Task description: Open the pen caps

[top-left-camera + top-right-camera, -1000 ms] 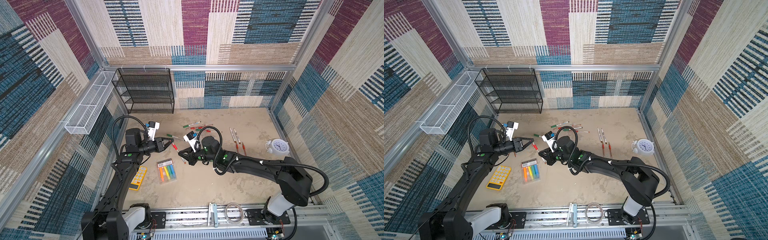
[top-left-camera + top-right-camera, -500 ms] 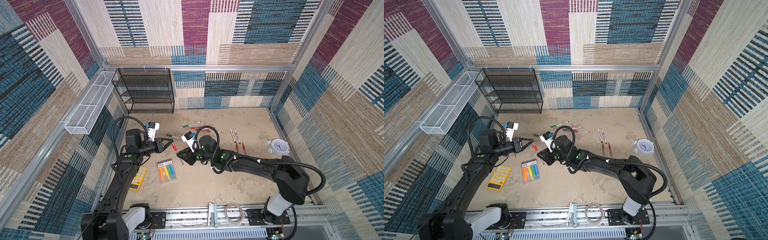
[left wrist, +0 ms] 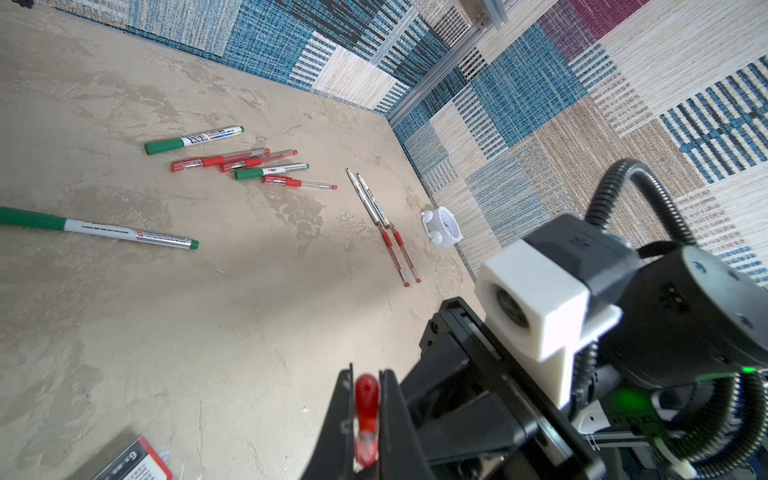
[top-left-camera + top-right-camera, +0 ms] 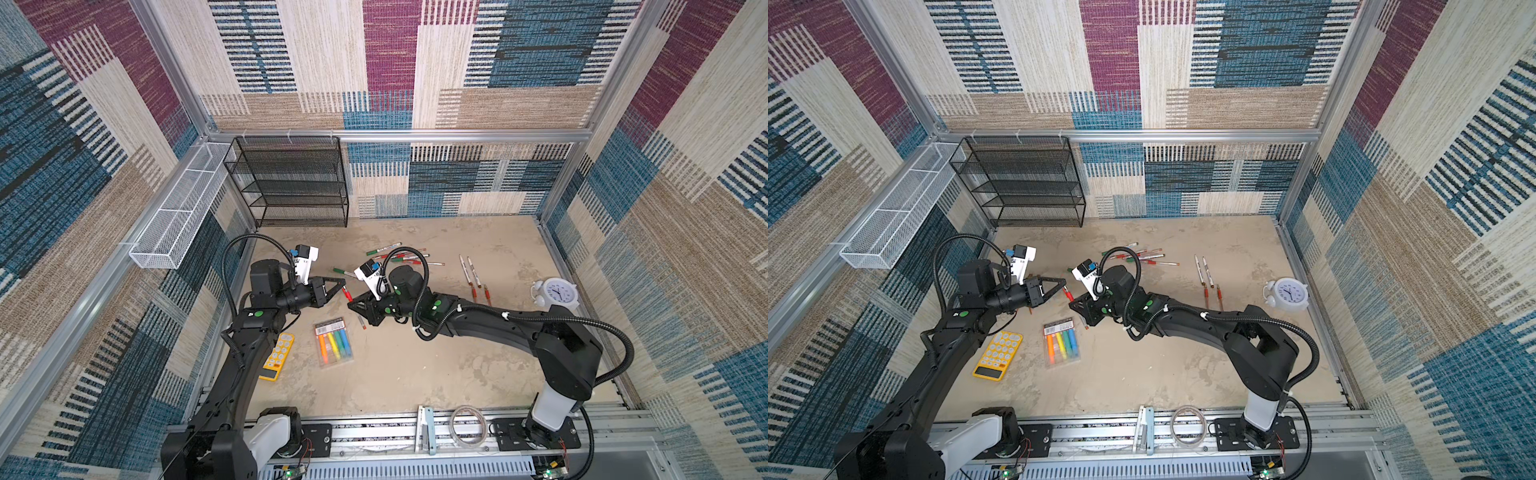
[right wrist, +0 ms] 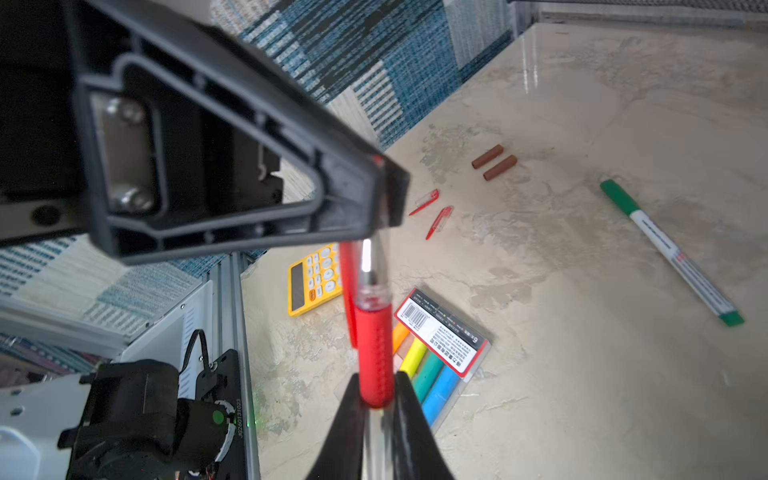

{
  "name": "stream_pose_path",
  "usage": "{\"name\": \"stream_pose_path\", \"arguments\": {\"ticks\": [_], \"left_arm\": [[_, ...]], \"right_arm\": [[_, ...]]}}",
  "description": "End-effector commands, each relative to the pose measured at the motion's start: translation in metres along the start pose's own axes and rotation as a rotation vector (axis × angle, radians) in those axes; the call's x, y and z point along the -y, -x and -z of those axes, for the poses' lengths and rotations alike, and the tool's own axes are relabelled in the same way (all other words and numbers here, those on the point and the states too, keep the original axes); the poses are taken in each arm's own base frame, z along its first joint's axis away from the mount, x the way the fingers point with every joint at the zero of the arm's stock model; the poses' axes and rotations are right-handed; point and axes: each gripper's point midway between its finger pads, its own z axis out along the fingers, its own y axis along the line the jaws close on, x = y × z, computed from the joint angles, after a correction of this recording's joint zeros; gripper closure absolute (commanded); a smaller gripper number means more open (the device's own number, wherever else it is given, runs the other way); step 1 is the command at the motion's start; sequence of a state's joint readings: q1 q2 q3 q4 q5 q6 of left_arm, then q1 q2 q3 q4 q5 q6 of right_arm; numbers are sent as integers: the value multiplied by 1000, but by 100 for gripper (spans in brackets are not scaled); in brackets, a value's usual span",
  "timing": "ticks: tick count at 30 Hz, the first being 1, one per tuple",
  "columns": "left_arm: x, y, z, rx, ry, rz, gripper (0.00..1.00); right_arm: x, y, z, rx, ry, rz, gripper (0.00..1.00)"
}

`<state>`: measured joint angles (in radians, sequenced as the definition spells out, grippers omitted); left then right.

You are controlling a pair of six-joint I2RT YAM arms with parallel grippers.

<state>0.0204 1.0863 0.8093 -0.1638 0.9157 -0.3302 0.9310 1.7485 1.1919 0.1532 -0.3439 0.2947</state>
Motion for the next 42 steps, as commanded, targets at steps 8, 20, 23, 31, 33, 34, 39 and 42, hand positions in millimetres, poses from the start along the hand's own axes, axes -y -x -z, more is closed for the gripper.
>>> {"name": "stream_pose_path", "arguments": {"ticks": [8,20,23,31,33,34,39,42], "left_arm": [[-1,7,8,20,39,-75,100],[-16,25,19,58,122,-51,100],[-16,25,19,65,123,-59,100],[-13,25,20,69,104,-64,100],[-11,21,18,58,76,-45,100],[-12,19,17,53,70,-30,96],[-15,0,8,22,60,-18,53],[-11,-7,3,-3,33,11,52]], "right_arm": [[5,-33,14,-22,-7,-33,100],[19,-73,33,-63,-64,-65,100],[19,-73,36,-51,-65,-57,100],[17,-73,34,-55,-52,-57,100],[14,-65,33,-49,-43,-59,100],[10,-57,34,-29,-33,-57,100],[5,-32,35,32,-32,-35,100],[-1,-24,33,42,-6,-37,100]]}}
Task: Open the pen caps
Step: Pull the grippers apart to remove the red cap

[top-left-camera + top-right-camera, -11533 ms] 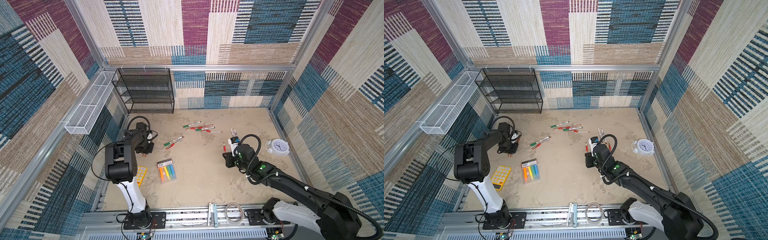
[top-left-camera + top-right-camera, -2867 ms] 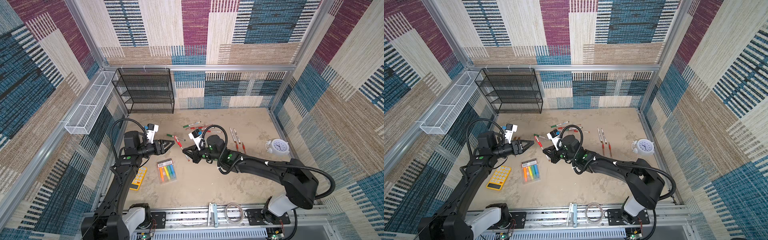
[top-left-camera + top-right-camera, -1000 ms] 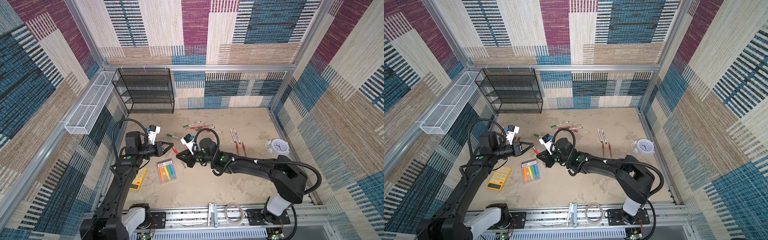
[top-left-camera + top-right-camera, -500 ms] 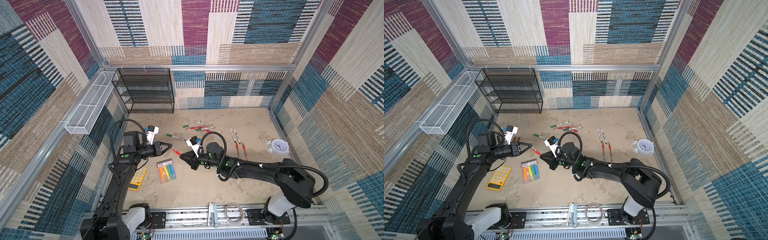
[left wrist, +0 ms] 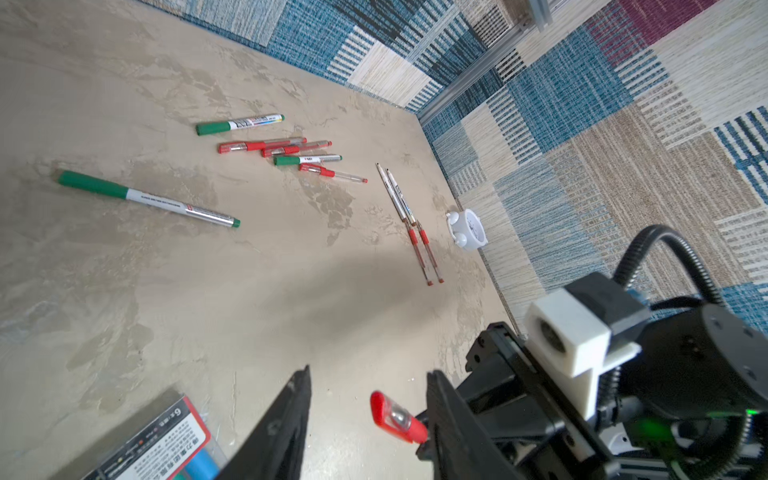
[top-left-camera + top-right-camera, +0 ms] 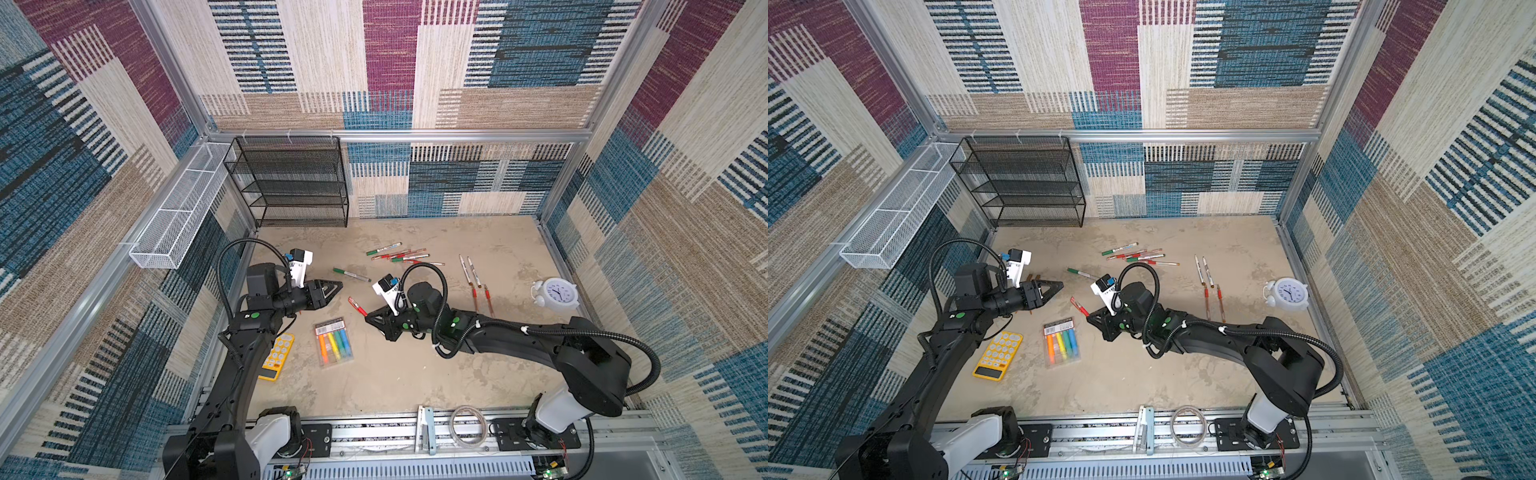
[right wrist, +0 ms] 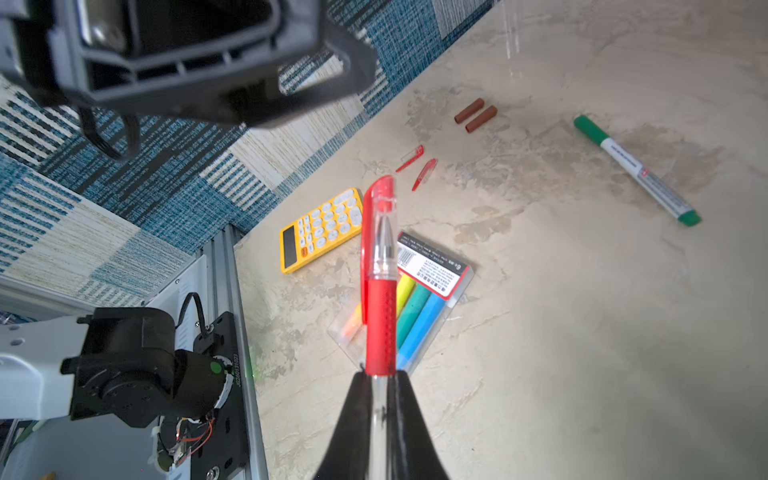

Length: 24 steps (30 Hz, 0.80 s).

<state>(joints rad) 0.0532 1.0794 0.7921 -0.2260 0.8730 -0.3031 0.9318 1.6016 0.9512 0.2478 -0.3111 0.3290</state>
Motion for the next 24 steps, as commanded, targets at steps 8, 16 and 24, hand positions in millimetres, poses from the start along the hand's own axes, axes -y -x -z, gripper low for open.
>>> {"name": "stream_pose_path", "arguments": {"ticks": [8,16,24], "left_arm": [[19,-11,-12,-36,-93,-23,56],[19,-14,-18,-46,-94,-18,65],[19,-11,-16,-36,-76,-33,100]], "right_arm": [[-13,21,-5,48,50,-1,100],[-18,27,-5,59,60,12,100],[-13,19,-8,36,41,17,100]]}}
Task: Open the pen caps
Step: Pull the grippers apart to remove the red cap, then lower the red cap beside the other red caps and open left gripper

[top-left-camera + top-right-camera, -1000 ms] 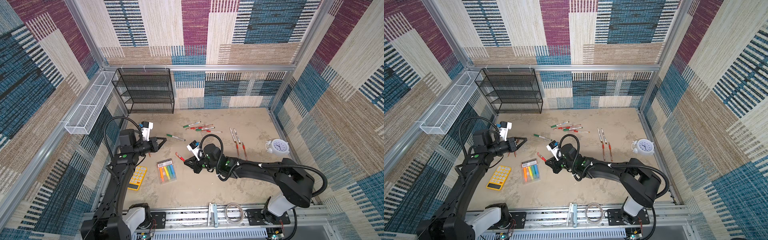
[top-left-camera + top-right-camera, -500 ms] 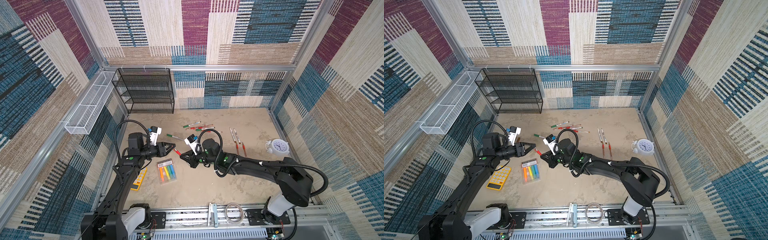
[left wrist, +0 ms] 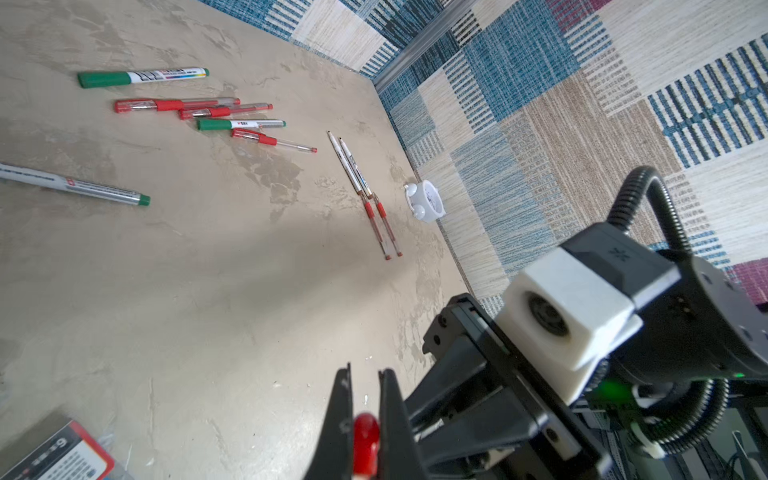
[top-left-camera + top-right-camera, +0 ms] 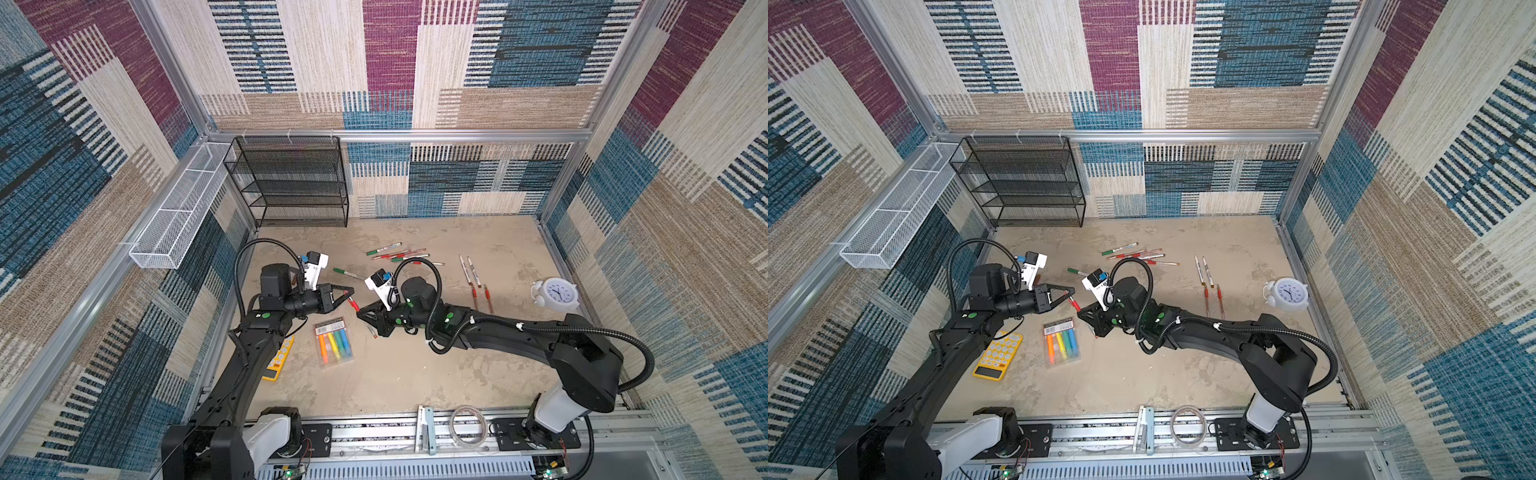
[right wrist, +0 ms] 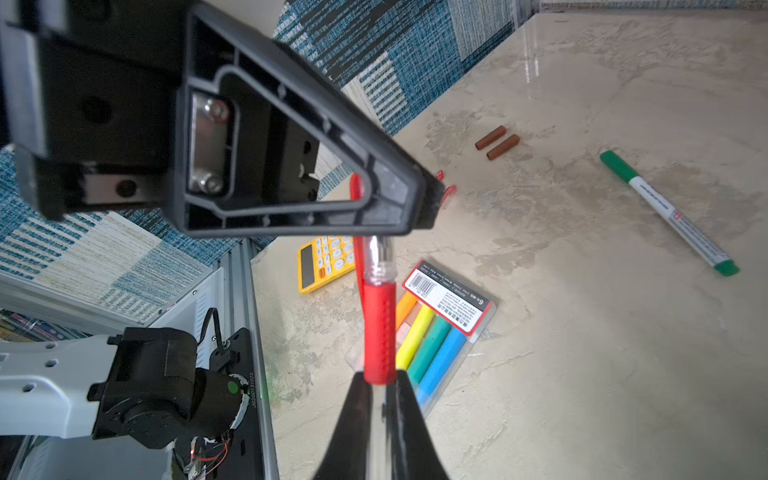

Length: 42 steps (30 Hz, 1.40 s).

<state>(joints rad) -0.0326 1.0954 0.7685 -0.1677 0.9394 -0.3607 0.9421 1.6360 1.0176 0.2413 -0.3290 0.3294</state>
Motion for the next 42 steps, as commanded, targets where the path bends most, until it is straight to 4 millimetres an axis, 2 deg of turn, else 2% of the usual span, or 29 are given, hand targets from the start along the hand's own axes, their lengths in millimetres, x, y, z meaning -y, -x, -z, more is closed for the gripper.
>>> {"name": "stream_pose_path", "arguments": {"ticks": [1,6,12,14,24,28,31,34,38,42], "left_arm": [[-7,7,2,33,49,-50,100],[-9,12,7,46,68,-48,100],[-14,28,16,88,106,-30,100],[-15,33,19,102,116,-32,100],[-31,40,26,123,194,-41,100],[-54,42,31,93,331,-82,100],[-90,38,34,39,485,-75,100],[-120,26,33,-55,582,-61,100],[-152,10,27,-172,648,-42,100],[-176,-1,26,-259,710,-31,100]], "right_arm": [[0,3,0,16,2,6,100],[7,-17,9,14,-14,-17,100],[24,-59,18,-64,-67,-67,100],[27,-66,22,-70,-81,-73,100],[29,-58,34,-52,-120,-39,100],[32,-51,44,-16,-151,-35,100],[43,-48,51,-11,-216,-51,100],[53,-44,62,14,-285,-73,100],[79,-47,81,18,-397,-140,100],[91,-51,103,45,-451,-172,100]]}}
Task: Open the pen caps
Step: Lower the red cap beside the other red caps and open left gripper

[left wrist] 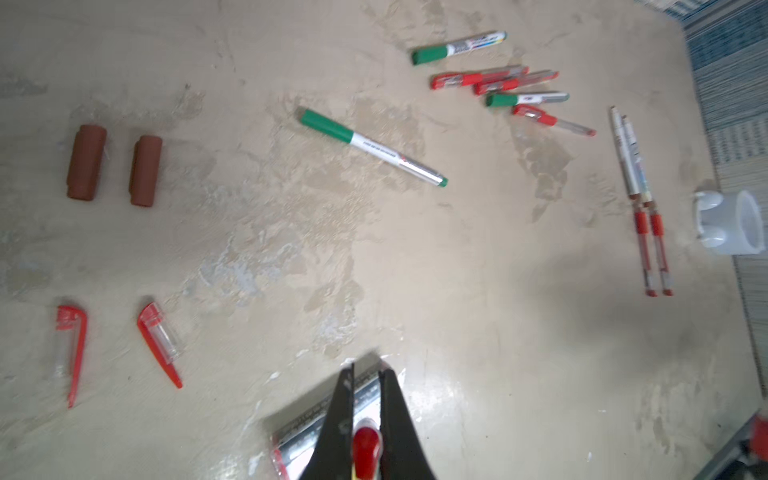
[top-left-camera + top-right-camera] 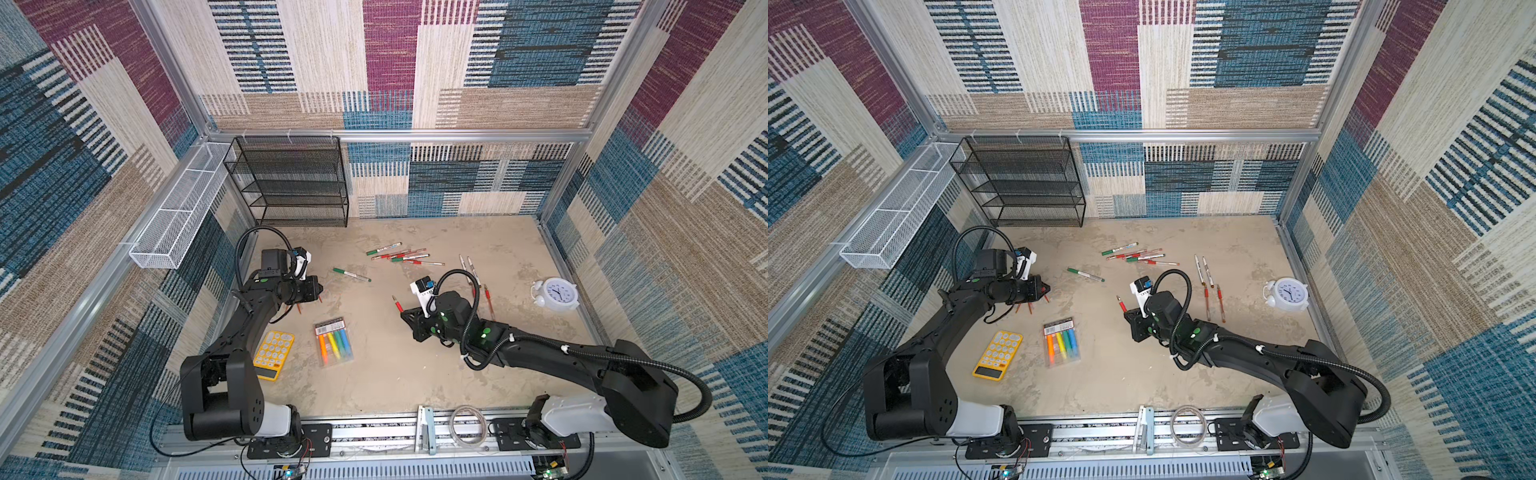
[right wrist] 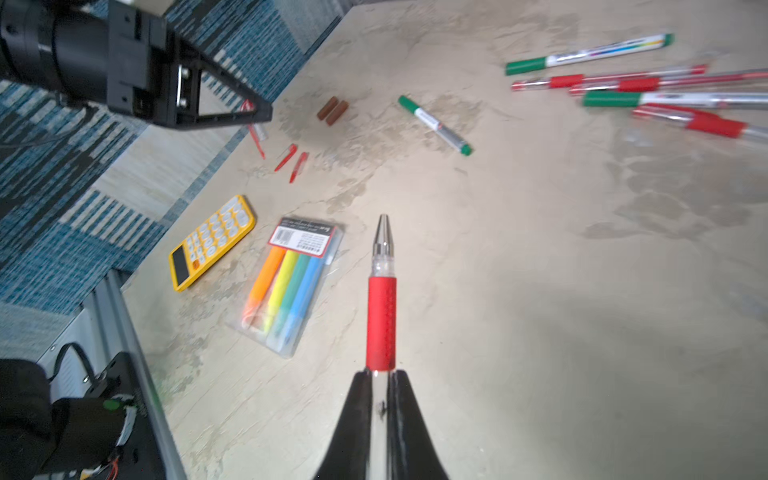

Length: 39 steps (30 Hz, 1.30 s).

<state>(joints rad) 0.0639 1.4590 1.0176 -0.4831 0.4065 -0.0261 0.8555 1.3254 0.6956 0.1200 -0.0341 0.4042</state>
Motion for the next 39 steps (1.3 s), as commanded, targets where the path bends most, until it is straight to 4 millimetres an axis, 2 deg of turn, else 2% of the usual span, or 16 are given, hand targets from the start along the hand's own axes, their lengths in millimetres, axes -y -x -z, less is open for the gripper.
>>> {"name": "stream_pose_path", "arguments": {"ticks": [1,5,10,16,20,23,31,35,39], "left_arm": [[-21,-11,-9,-81,94,-51,100],[-42,-26,-29,-182,158,-53,100],[-62,-31,-44,-234,226,-55,100],[-75,-33,-59,-293,259,-30,100],[-77,-42,-68,-341,247,-19,91],[-82,-43,-70,-348,272,-23,87],[-81,-39,-68,-340,270,-10,73],[-76,-29,-59,-306,268,-15,65],[-64,-16,-45,-246,251,-14,57]], "right_arm": [[21,-3,11,12,-73,-47,100],[43,-8,25,5,-140,-78,100],[65,-14,41,29,-185,-109,100],[74,-18,50,53,-190,-129,100],[73,-19,49,40,-181,-129,100],[77,-20,50,44,-198,-124,100],[87,-17,48,25,-212,-119,100],[91,-14,46,9,-229,-110,100],[104,-11,44,-3,-253,-117,100]]}}
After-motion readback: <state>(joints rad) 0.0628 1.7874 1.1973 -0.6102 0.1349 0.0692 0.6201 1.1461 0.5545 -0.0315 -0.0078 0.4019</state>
